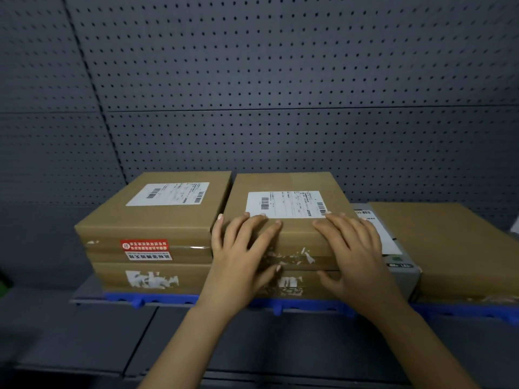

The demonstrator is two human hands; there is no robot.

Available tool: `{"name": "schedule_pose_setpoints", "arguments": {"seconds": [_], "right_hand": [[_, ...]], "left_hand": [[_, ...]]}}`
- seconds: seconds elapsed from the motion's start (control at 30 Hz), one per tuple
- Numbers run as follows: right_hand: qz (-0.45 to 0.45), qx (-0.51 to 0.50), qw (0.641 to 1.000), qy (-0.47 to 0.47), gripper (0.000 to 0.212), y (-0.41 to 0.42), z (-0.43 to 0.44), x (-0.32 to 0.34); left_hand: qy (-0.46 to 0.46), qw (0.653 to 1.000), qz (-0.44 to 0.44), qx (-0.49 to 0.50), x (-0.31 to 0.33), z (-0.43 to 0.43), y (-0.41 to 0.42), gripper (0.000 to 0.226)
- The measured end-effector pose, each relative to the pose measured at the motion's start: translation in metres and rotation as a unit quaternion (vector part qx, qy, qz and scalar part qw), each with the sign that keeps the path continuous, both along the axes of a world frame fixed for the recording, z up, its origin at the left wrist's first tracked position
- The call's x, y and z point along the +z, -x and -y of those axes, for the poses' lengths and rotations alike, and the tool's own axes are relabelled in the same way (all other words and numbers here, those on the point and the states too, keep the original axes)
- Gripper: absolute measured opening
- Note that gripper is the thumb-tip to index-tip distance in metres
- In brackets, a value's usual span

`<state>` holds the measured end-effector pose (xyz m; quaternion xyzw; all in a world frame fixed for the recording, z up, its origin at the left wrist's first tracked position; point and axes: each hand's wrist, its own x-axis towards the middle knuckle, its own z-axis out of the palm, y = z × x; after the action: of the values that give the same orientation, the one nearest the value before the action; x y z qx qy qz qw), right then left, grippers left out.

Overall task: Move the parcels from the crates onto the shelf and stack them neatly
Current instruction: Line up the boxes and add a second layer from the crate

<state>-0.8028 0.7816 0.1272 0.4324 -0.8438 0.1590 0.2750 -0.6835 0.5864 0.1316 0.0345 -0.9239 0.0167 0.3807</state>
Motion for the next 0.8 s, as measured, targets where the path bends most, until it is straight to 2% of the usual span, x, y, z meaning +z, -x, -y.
{"name": "schedule_pose_setpoints", "arguments": {"seconds": [0.23, 0.5, 0.8], "right_hand": [[-0.025, -0.009, 0.999, -0.031, 0.088, -0.014, 0.022, 0.013], [-0.01, 0.02, 0.998, -0.065, 0.082, -0.019, 0.052, 0.019], [-0.009, 0.016, 0.998, -0.055, 0.077, -0.021, 0.063, 0.02]], "left_hand": [[-0.011, 1.0, 0.018, -0.011, 0.012, 0.037, -0.021, 0.067], [-0.05, 0.993, 0.106, 0.016, 0.016, 0.079, -0.034, 0.087], [-0.04, 0.994, 0.106, 0.009, 0.008, 0.084, -0.035, 0.089]]}}
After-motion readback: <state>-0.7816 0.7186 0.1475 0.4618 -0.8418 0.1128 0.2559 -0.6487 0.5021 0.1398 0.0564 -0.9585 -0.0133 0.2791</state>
